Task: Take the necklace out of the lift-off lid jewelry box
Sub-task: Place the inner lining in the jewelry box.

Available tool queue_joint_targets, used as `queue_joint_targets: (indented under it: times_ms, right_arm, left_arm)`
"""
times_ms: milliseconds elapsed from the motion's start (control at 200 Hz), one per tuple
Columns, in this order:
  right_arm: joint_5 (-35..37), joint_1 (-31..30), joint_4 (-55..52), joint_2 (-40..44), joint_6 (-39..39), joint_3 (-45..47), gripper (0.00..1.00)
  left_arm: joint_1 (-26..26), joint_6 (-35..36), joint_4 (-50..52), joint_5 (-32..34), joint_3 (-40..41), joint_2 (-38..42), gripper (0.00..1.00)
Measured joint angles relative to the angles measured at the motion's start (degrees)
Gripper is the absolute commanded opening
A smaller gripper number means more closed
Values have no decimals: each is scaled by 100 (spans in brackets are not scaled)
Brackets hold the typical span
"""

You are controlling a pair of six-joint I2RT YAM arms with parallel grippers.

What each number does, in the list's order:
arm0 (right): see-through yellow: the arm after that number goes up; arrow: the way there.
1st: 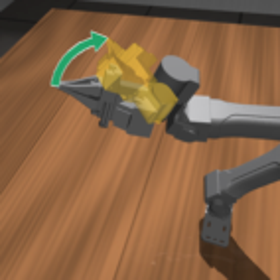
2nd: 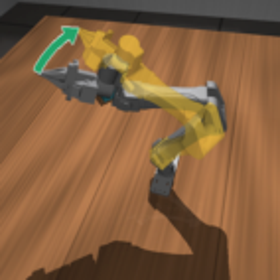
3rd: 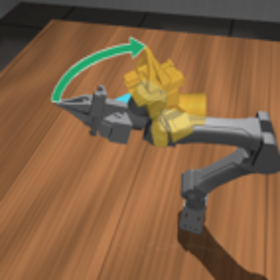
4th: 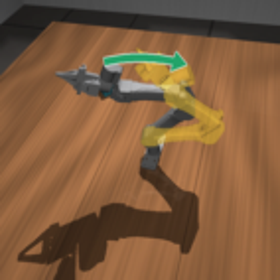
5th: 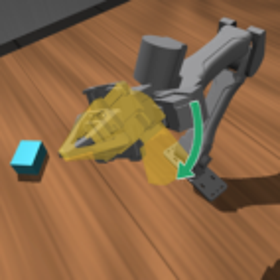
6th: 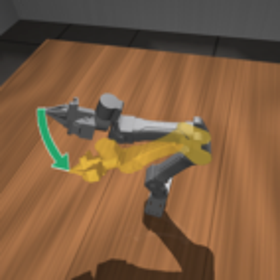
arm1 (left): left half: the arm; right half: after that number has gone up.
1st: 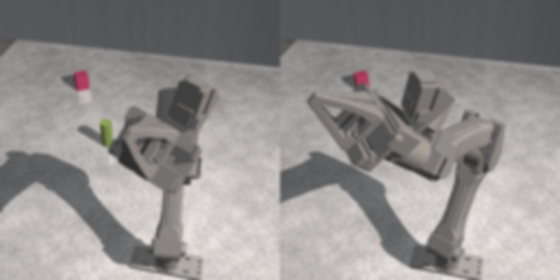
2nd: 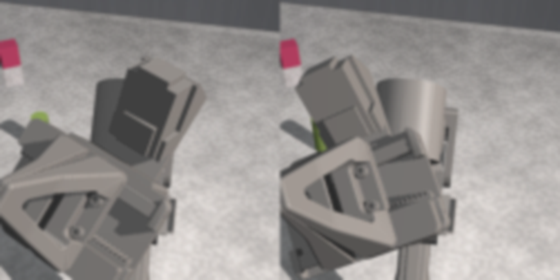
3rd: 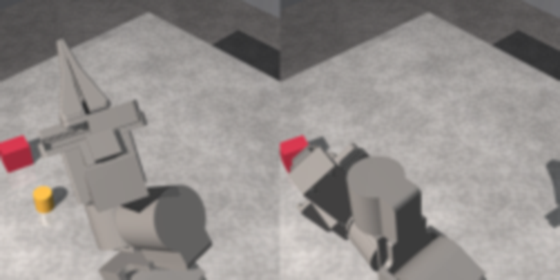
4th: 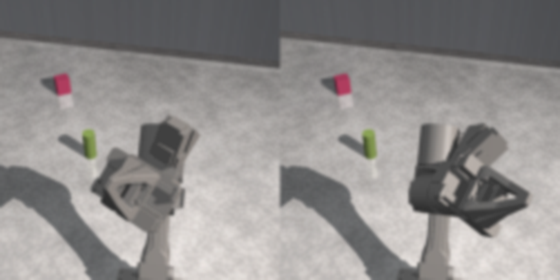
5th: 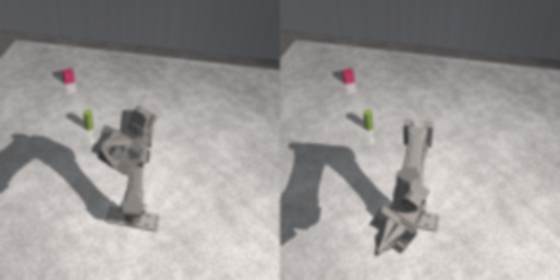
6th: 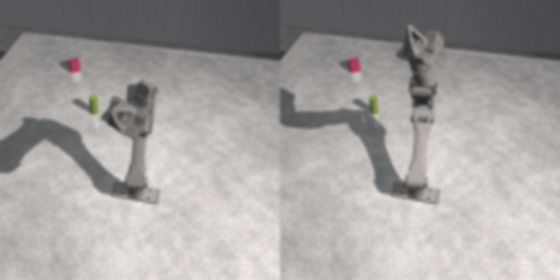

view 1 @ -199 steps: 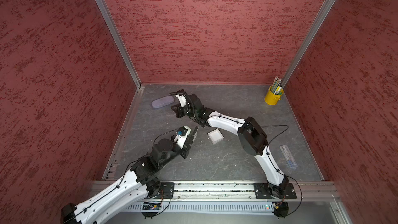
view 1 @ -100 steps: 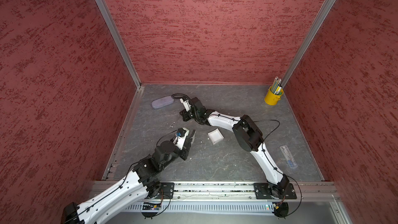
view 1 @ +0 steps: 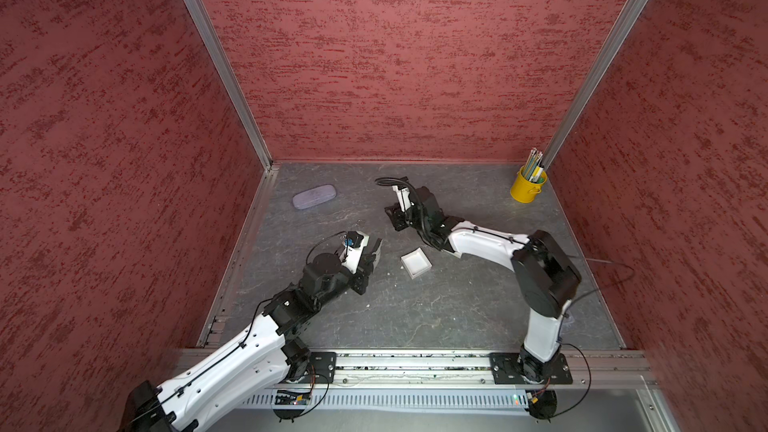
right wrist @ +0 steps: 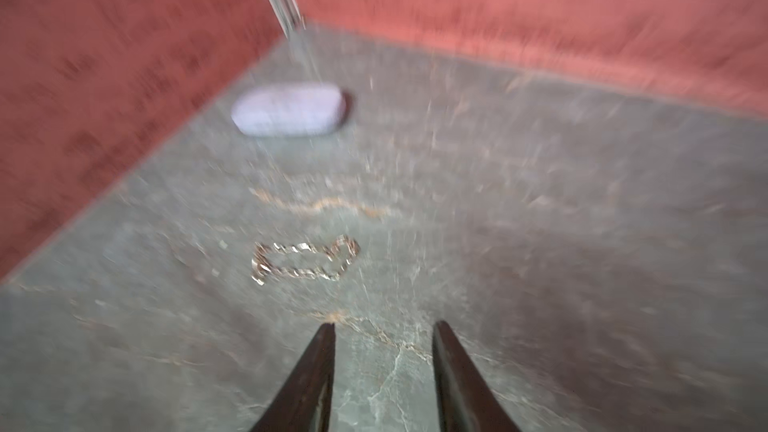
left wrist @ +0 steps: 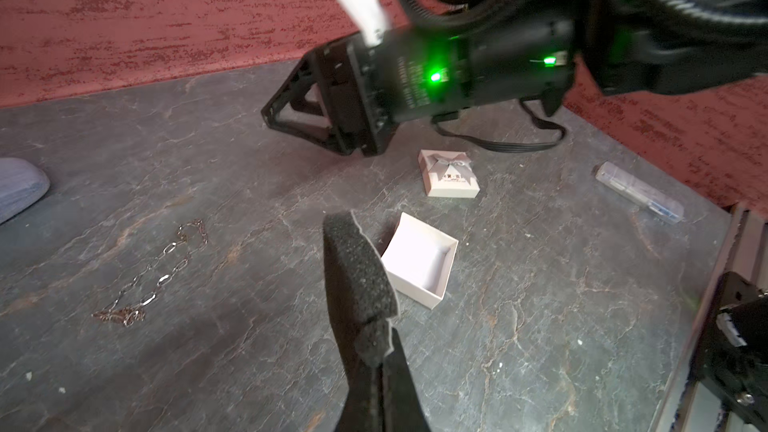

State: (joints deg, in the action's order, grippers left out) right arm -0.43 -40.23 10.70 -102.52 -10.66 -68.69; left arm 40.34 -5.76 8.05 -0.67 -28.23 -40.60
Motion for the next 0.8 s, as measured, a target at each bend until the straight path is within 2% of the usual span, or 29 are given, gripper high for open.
queue_joint_targets:
  times_ms: [110, 235, 416, 601, 802]
  right_arm:
    - [-28, 55, 249, 1104, -17, 667, 46]
    - [-306, 190, 308, 2199, -122, 1281, 52]
    - [-1445, 566, 278, 3407, -455, 1705, 65]
    - [-2863, 748, 269, 3560, -828, 1700, 73]
    - [-3724, 833, 306, 3375, -1202, 1700, 79]
  left_arm:
    - [-411, -118, -55, -577, -420, -203, 0]
    - [-1110, -479, -396, -1596, -787, -511, 0]
    - [-2175, -1556, -1521, -3373, -1086, -1298, 0]
    - [-2374, -2186, -2218, -4642, -1478, -1893, 0]
    - [-2374, -2778, -3088, -5436, -1495, -1904, 0]
